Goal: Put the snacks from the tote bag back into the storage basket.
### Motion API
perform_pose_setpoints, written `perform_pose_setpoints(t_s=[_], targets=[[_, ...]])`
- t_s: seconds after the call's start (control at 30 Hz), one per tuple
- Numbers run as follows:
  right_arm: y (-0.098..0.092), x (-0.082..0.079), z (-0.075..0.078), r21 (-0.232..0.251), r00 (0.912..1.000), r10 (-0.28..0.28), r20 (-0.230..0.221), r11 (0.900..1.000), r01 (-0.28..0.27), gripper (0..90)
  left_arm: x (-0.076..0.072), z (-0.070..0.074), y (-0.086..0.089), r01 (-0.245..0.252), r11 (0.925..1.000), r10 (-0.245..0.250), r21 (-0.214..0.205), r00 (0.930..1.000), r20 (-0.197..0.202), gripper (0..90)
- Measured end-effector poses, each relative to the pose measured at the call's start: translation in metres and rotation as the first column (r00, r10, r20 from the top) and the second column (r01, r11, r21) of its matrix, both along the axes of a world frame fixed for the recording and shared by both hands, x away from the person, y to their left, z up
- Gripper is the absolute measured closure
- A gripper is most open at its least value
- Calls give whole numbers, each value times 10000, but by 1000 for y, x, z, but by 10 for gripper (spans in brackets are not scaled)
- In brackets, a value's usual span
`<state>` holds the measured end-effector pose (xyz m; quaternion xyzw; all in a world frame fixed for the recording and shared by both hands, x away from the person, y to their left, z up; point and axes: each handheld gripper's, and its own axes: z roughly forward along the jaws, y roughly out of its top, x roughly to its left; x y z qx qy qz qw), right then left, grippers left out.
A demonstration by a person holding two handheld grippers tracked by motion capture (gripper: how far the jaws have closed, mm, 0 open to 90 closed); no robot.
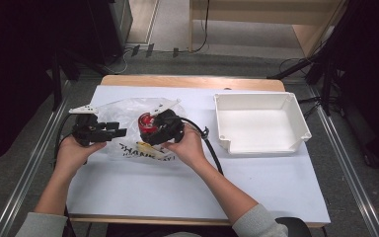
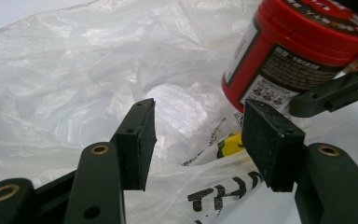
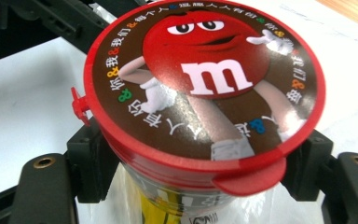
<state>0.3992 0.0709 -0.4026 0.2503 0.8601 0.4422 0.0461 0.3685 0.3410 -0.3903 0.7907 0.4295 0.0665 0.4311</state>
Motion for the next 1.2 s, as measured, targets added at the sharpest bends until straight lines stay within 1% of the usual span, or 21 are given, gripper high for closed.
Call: perform_pose_setpoints(t_s=[0.23, 0.37, 0.4, 0.47, 0.53, 0.6, 0.63, 0.67, 0.73, 0.83, 0.87, 0.97, 1.1, 1.13, 1.2], targets=[[-10, -5, 2, 58, 9999, 22, -98, 10000, -22, 266, -1, 0, -2, 86, 9999, -86, 70, 9999, 55, 469], [-17, -9, 4, -63, 9999, 141, -59, 9999, -142, 265, -1, -1, -2, 75, 9999, -75, 85, 10000, 37, 468], [-18, -10, 5, -22, 9998, 157, -93, 9999, -157, 266, -1, -1, -2, 57, 9999, -57, 83, 10000, 24, 468], [-21, -11, 6, -22, 9999, 155, -18, 9999, -155, 265, -1, -1, -2, 37, 10000, -37, 84, 10000, 3, 467], [-24, -13, 6, 32, 9998, 162, -123, 9999, -161, 266, 0, -1, -1, 64, 9999, -65, 86, 10000, 41, 469], [-27, -15, 5, 94, 9998, 185, -121, 9998, -184, 266, 0, -1, -1, 63, 10000, -63, 26, 10000, 33, 473], [-29, -15, 5, 113, 9996, 218, -167, 9997, -216, 265, 0, 0, -1, -108, 9999, 108, 38, 9999, 103, 475], [-31, -16, 4, 156, 9995, 219, -229, 9996, -215, 265, -1, 0, -1, -112, 9999, 111, 49, 9998, 163, 476], [-35, -16, 3, 116, 9997, 158, -174, 9998, -156, 266, -1, 0, -1, -195, 9998, 194, 29, 9997, 179, 479], [-38, -16, 2, 104, 9997, 114, -211, 9999, -112, 266, -1, 0, -2, -190, 9998, 187, 101, 9996, 226, 474], [-39, -17, 2, 101, 9996, 129, -245, 9999, -127, 266, -1, 0, -2, -239, 9995, 233, 210, 9993, 301, 474], [-45, -19, 4, 85, 9999, 60, -162, 9999, -58, 265, -1, -1, -3, -291, 9989, 279, 354, 9990, 341, 469], [-51, -21, 4, 174, 9999, -25, -166, 9998, 28, 265, -1, -2, -4, -342, 9985, 331, 427, 9991, 273, 456], [-55, -22, 4, 221, 9997, -114, -217, 9997, 119, 266, -1, -2, -4, -338, 9986, 331, 413, 9993, 173, 454], [-58, -22, 4, 203, 9998, -113, -173, 9997, 117, 266, 0, -2, -4, -474, 9988, 476, 80, 9984, -299, 433]])
